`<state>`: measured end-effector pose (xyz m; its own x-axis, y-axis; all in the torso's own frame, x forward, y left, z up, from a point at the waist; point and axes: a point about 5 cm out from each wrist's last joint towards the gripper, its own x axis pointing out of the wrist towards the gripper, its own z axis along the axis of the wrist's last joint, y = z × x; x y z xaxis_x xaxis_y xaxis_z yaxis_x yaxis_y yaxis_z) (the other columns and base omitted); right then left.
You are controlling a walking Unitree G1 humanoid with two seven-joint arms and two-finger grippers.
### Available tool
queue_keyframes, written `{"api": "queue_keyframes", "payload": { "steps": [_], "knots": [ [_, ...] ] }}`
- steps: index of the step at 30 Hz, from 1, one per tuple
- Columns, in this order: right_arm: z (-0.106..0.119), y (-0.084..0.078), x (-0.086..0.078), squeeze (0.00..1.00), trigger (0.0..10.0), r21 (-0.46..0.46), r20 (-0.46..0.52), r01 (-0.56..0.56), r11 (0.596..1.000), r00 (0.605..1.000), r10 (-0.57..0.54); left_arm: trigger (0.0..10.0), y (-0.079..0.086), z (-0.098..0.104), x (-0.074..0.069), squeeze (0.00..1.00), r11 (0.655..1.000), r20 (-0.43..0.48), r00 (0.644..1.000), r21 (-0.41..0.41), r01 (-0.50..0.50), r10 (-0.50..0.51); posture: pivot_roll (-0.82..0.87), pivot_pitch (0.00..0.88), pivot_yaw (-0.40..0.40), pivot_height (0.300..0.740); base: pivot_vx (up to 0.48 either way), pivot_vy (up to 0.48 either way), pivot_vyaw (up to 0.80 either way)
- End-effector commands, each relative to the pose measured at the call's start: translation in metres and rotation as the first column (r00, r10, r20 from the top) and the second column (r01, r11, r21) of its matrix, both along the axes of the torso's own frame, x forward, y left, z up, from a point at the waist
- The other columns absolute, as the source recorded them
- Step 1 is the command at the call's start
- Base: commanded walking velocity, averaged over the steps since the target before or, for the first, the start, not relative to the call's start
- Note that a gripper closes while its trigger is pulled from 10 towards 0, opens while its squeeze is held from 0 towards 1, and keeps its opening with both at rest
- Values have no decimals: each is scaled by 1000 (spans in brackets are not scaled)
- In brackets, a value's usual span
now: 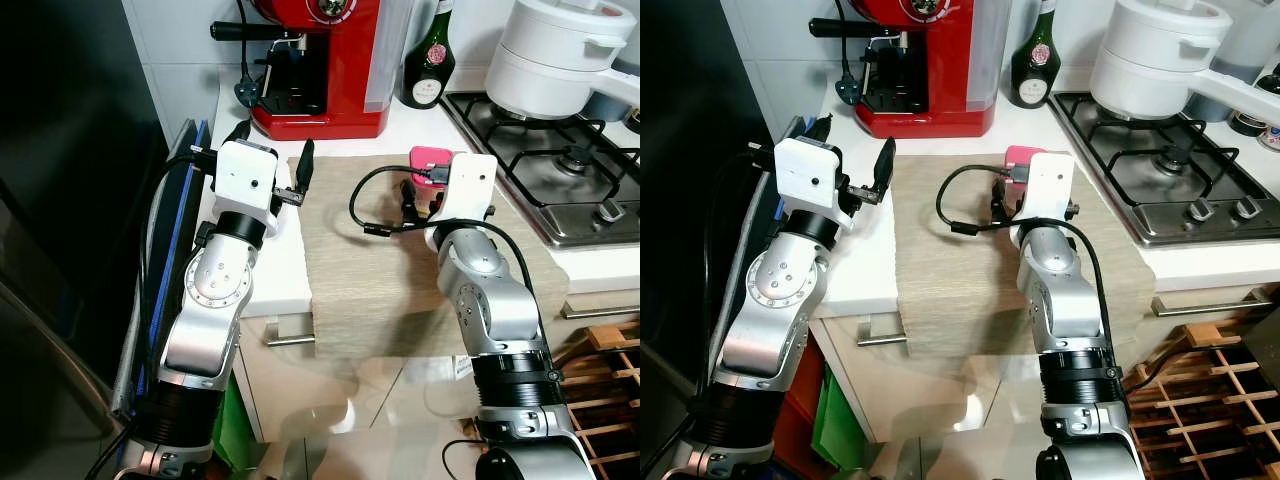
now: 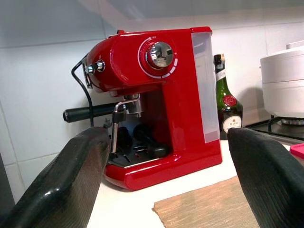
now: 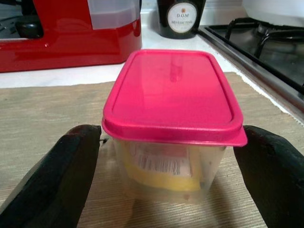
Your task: Restocking fridge
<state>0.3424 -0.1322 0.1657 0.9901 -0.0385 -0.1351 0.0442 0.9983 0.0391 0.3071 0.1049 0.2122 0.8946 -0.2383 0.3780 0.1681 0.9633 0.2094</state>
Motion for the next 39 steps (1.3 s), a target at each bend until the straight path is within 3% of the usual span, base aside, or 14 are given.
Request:
{"api": "queue_keyframes", "payload": {
  "steps": [1,11,12,13,29,35,36,38,39],
  "knots": [
    [-1,-1,1,0,10000,-1,-17,6,1000,1000,-6,10000,1,1,-2,0,1000,1,1000,-1,-6,6,29,0,-2,740,0,0,0],
    [-5,-4,3,0,10000,16,-45,17,1000,999,-16,10000,0,0,-2,0,1000,-2,1000,-1,-8,8,26,0,-3,740,0,0,0],
    [-7,-4,4,0,3725,18,-48,17,1000,999,-16,10000,0,0,-2,0,1000,-2,1000,-1,-9,9,26,0,-3,740,0,0,0],
    [-7,-4,4,0,0,18,-48,13,1000,999,-12,10000,0,0,-2,0,1000,-2,1000,0,-9,9,26,0,-3,740,0,0,0],
    [-7,-6,13,0,0,-5,-17,1,1000,1000,-1,10000,1,0,0,0,1000,5,1000,3,-23,23,33,0,-18,740,0,0,0],
    [-3,-5,15,0,0,-36,34,-15,999,999,16,10000,1,0,1,0,1000,5,1000,10,-26,26,36,0,-17,740,0,0,0],
    [4,-6,14,0,0,-59,96,-11,998,995,17,10000,1,0,1,0,1000,5,1000,12,-27,27,37,0,-17,740,0,0,0],
    [4,-6,14,0,0,-59,96,-11,998,995,17,10000,1,0,1,0,1000,5,1000,12,-27,27,37,0,-17,740,0,0,0],
    [12,-6,13,0,0,-94,158,-8,996,987,23,10000,1,0,1,0,1000,5,1000,12,-27,27,37,0,-16,740,0,0,0]
  ]
}}
